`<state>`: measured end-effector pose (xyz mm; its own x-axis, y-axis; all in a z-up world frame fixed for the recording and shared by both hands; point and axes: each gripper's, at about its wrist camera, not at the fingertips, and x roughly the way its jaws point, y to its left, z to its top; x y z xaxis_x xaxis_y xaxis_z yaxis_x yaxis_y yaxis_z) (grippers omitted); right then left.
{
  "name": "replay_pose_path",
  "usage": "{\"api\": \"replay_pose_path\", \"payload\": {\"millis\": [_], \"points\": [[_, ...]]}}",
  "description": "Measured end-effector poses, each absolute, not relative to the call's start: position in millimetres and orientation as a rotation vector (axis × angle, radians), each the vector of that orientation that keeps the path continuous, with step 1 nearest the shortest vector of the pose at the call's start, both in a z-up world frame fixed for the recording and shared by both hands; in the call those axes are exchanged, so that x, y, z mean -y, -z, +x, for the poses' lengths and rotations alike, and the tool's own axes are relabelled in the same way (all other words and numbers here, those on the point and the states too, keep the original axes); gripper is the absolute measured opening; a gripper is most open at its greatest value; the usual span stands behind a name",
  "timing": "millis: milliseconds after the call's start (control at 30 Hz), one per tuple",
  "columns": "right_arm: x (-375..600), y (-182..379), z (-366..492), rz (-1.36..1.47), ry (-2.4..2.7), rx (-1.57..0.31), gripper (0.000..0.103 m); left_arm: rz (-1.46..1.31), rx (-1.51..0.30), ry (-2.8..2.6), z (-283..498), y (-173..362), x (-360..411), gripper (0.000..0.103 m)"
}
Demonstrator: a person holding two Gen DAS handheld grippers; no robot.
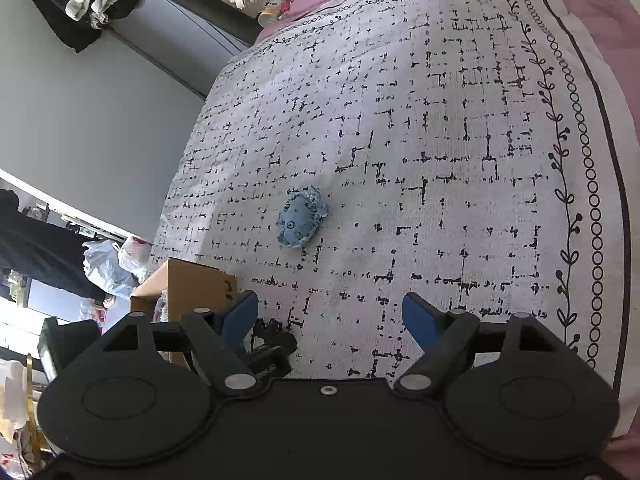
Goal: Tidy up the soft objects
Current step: 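Reach the left tool to the black scrunchie while the right tool reaches the blue plush, then grasp the black scrunchie with the left tool while the right tool grasps the blue plush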
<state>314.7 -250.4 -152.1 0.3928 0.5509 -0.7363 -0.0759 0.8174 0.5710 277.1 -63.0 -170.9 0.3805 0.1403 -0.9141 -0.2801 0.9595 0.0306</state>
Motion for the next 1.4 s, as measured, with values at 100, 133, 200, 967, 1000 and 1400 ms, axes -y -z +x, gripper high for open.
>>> {"api": "replay_pose_path", "payload": {"millis": [100, 133, 200, 967, 1000, 1400], "points": [[251, 154, 317, 0.500, -0.419, -1.111, 0.079, -0.115, -1.164, -0.275, 279, 177, 66, 0.055], [252, 154, 317, 0.501, -0.420, -1.113, 0.080, -0.100, -1.165, -0.274, 280, 178, 67, 0.055], [252, 156, 317, 0.502, -0.421, -1.116, 0.080, -0.089, -1.170, -0.283, 280, 181, 67, 0.055], [219, 151, 328, 0.409, -0.456, -1.068, 0.079, -0.269, -1.067, -0.223, 277, 170, 31, 0.025], [217, 150, 330, 0.404, -0.456, -1.063, 0.079, -0.273, -1.060, -0.219, 278, 168, 29, 0.025], [186, 159, 369, 0.392, -0.433, -1.053, 0.078, -0.383, -0.968, -0.187, 286, 148, 5, 0.025]]}}
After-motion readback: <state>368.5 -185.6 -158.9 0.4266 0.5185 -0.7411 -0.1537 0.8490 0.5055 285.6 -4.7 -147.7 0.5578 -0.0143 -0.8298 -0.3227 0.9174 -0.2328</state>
